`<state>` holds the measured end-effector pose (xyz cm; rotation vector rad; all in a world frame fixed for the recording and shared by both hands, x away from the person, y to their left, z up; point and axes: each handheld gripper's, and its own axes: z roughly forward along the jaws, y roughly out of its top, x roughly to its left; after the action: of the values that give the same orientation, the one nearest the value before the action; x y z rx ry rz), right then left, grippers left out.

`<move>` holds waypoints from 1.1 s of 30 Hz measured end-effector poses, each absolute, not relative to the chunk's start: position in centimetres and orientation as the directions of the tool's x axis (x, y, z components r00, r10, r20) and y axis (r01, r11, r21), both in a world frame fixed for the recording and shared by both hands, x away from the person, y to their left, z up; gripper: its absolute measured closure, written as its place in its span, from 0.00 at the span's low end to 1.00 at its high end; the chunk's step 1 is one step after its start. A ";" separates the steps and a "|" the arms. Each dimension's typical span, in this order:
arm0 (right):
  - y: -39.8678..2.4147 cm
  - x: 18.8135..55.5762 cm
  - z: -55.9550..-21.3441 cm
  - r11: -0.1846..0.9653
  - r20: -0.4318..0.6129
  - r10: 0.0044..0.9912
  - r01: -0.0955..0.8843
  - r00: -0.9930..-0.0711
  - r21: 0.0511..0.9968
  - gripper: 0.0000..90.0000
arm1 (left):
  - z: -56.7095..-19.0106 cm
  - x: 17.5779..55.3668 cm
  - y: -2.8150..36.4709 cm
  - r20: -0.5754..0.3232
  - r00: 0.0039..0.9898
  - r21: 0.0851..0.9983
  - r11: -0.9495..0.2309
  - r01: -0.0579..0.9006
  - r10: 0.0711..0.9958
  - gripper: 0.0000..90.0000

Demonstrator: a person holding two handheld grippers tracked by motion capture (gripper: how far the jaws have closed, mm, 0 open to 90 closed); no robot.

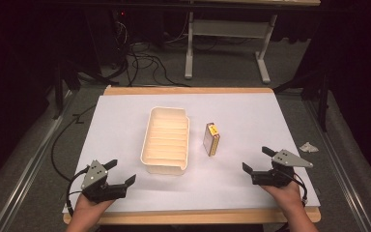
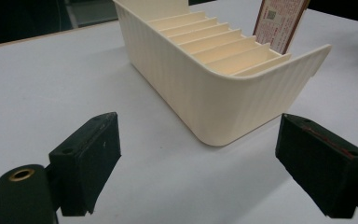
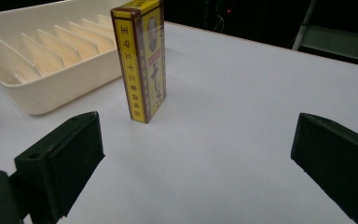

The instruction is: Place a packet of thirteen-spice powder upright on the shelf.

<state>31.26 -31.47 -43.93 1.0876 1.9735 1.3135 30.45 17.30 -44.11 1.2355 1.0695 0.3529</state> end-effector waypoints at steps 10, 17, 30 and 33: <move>-31.9 29.2 -44.2 0.176 0.028 0.860 0.348 -0.510 0.921 0.03 | -44.2 29.3 17.0 -0.460 0.519 0.886 0.336 0.319 0.720 0.16; -31.6 28.6 -43.8 0.171 0.019 0.871 0.339 -0.491 0.925 0.04 | -44.1 29.5 17.0 -0.457 0.534 0.888 0.333 0.317 0.711 0.16; -31.5 30.4 -43.3 0.160 0.030 0.863 0.331 -0.504 0.930 0.04 | -44.3 31.0 15.9 -0.457 0.533 0.888 0.326 0.325 0.712 0.16; -31.2 31.5 -43.1 0.158 0.036 0.862 0.337 -0.505 0.928 0.04 | -44.3 31.2 15.8 -0.464 0.525 0.884 0.337 0.323 0.713 0.16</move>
<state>31.48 -31.20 -43.13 1.1361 1.9257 1.3339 31.23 15.84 -44.33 1.2542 1.0472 0.3261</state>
